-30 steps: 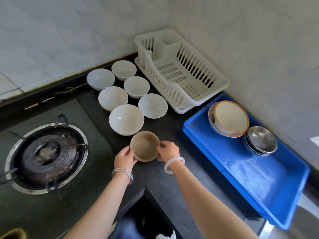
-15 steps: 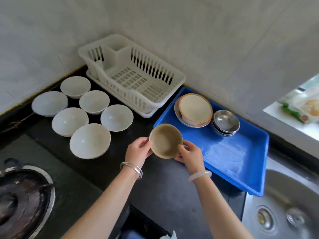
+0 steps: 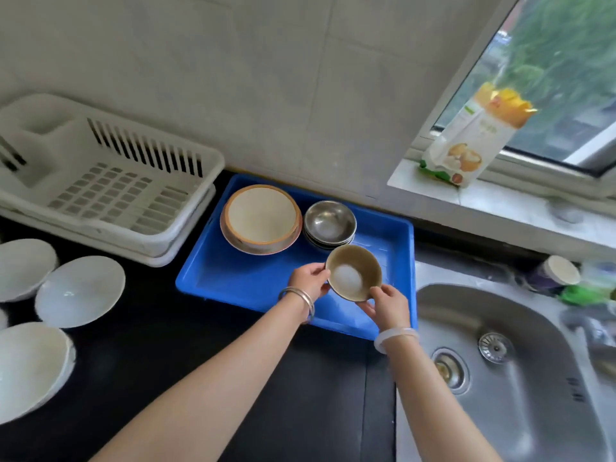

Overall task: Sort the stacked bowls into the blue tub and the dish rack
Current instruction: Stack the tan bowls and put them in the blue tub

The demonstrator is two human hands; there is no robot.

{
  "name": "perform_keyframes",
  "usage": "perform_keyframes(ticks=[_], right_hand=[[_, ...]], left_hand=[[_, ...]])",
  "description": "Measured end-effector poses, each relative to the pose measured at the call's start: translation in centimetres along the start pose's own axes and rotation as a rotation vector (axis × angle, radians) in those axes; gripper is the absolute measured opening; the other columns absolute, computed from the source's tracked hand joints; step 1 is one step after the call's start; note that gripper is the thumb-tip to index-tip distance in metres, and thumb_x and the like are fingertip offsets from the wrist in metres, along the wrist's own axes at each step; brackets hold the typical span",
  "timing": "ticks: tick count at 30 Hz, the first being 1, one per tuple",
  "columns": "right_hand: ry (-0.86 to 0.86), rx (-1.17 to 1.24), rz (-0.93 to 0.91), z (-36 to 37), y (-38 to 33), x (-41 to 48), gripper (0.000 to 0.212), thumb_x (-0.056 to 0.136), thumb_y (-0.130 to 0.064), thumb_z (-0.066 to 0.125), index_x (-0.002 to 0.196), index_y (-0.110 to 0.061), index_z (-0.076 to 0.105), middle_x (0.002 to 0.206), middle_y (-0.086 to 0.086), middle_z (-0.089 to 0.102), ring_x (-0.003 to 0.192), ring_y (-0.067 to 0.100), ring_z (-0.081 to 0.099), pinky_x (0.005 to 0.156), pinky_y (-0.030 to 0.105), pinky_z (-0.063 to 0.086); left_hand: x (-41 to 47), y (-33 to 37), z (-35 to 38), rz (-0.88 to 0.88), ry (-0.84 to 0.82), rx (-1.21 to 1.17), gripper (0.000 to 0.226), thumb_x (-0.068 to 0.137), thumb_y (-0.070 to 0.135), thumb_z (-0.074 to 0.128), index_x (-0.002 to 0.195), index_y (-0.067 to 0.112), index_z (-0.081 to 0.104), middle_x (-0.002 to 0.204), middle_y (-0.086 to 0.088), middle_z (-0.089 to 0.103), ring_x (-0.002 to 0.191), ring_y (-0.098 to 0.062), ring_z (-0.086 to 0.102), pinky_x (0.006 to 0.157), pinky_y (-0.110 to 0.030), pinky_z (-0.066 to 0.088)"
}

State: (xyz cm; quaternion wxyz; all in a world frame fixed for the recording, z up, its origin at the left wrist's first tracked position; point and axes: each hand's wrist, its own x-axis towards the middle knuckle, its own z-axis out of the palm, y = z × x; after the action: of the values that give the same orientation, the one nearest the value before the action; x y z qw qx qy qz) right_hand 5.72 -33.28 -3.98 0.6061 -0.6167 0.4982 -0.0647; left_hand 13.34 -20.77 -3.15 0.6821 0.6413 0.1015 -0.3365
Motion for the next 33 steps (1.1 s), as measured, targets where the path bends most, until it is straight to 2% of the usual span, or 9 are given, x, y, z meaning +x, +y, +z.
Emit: perform_keyframes(ticks=[3, 6, 11, 19, 22, 24, 27, 30, 33], right_hand=[[0.009, 0.081, 0.077, -0.7, 0.4, 2.0, 0.012, 0.083, 0.002, 0.053, 0.092, -0.002, 0.06, 0.091, 0.013, 0.061, 0.084, 0.031, 0.065, 0.087, 0.046, 0.055], [0.046, 0.089, 0.095, -1.1, 0.2, 3.9, 0.012, 0.085, 0.003, 0.05, 0.093, -0.002, 0.056, 0.091, 0.014, 0.061, 0.094, 0.037, 0.063, 0.091, 0.048, 0.053], [0.071, 0.004, 0.089, -1.2, -0.7, 6.8, 0.012, 0.09, 0.002, 0.051, 0.099, -0.006, 0.051, 0.084, 0.01, 0.056, 0.071, 0.023, 0.051, 0.045, 0.007, 0.042], [0.096, -0.01, 0.127, -0.5, -1.2, 10.7, 0.012, 0.089, 0.003, 0.051, 0.094, -0.007, 0.054, 0.092, 0.011, 0.055, 0.049, 0.007, 0.044, 0.031, 0.004, 0.03], [0.075, 0.039, 0.12, -0.3, -1.8, 11.3, 0.02, 0.091, 0.001, 0.048, 0.109, 0.003, 0.057, 0.095, 0.012, 0.054, 0.059, 0.017, 0.052, 0.05, 0.007, 0.044], [0.043, 0.087, 0.117, -0.1, -2.0, 11.8, 0.03, 0.094, -0.001, 0.043, 0.12, 0.013, 0.049, 0.096, 0.014, 0.051, 0.077, 0.027, 0.053, 0.071, 0.027, 0.05], [0.037, 0.076, 0.11, 0.1, -2.1, 12.4, 0.033, 0.095, -0.003, 0.042, 0.122, 0.015, 0.047, 0.095, 0.019, 0.054, 0.081, 0.026, 0.052, 0.066, 0.03, 0.049], [0.029, 0.129, 0.111, 0.1, -2.3, 13.0, 0.033, 0.095, -0.002, 0.041, 0.123, 0.015, 0.045, 0.112, 0.033, 0.056, 0.081, 0.025, 0.052, 0.064, 0.026, 0.051], [0.01, 0.217, 0.145, 0.0, -2.2, 13.3, 0.034, 0.096, -0.002, 0.041, 0.126, 0.013, 0.046, 0.108, 0.024, 0.056, 0.084, 0.027, 0.055, 0.073, 0.03, 0.053]], left_hand=[[2.0, -0.8, 2.9, -0.043, 0.027, 0.003, 0.027, 0.09, 0.001, 0.05, 0.115, -0.003, 0.06, 0.097, -0.011, 0.058, 0.073, -0.017, 0.056, 0.066, -0.019, 0.05], [3.8, -1.6, 5.0, -0.058, 0.045, 0.013, 0.025, 0.09, 0.0, 0.05, 0.111, -0.004, 0.061, 0.093, -0.01, 0.058, 0.067, -0.013, 0.055, 0.057, -0.014, 0.051], [6.2, -2.1, 7.4, -0.104, 0.036, -0.069, 0.018, 0.088, -0.001, 0.051, 0.102, -0.004, 0.062, 0.094, -0.014, 0.058, 0.085, -0.023, 0.056, 0.068, -0.02, 0.051], [9.3, -3.0, 9.9, -0.11, 0.095, -0.097, 0.021, 0.089, 0.003, 0.049, 0.07, 0.01, 0.056, 0.088, -0.014, 0.054, 0.085, -0.024, 0.052, 0.064, -0.021, 0.048], [10.3, -3.1, 10.4, -0.095, 0.122, -0.102, 0.026, 0.091, 0.007, 0.046, 0.069, 0.013, 0.058, 0.084, -0.012, 0.057, 0.084, -0.024, 0.053, 0.065, -0.024, 0.046], [10.6, -3.1, 10.8, -0.102, 0.124, -0.138, 0.022, 0.093, 0.01, 0.044, 0.08, 0.012, 0.062, 0.085, -0.01, 0.061, 0.086, -0.025, 0.057, 0.069, -0.026, 0.048], [10.8, -3.1, 11.3, -0.109, 0.121, -0.179, 0.02, 0.095, 0.012, 0.043, 0.103, 0.008, 0.062, 0.096, -0.01, 0.061, 0.091, -0.025, 0.061, 0.077, -0.029, 0.05], [11.2, -3.0, 11.7, -0.098, 0.147, -0.179, 0.018, 0.094, 0.012, 0.044, 0.096, 0.011, 0.061, 0.094, -0.009, 0.062, 0.09, -0.025, 0.062, 0.075, -0.03, 0.05], [11.5, -3.1, 11.8, -0.101, 0.184, -0.15, 0.018, 0.094, 0.013, 0.044, 0.09, 0.009, 0.062, 0.095, -0.012, 0.063, 0.092, -0.027, 0.063, 0.079, -0.032, 0.049]])
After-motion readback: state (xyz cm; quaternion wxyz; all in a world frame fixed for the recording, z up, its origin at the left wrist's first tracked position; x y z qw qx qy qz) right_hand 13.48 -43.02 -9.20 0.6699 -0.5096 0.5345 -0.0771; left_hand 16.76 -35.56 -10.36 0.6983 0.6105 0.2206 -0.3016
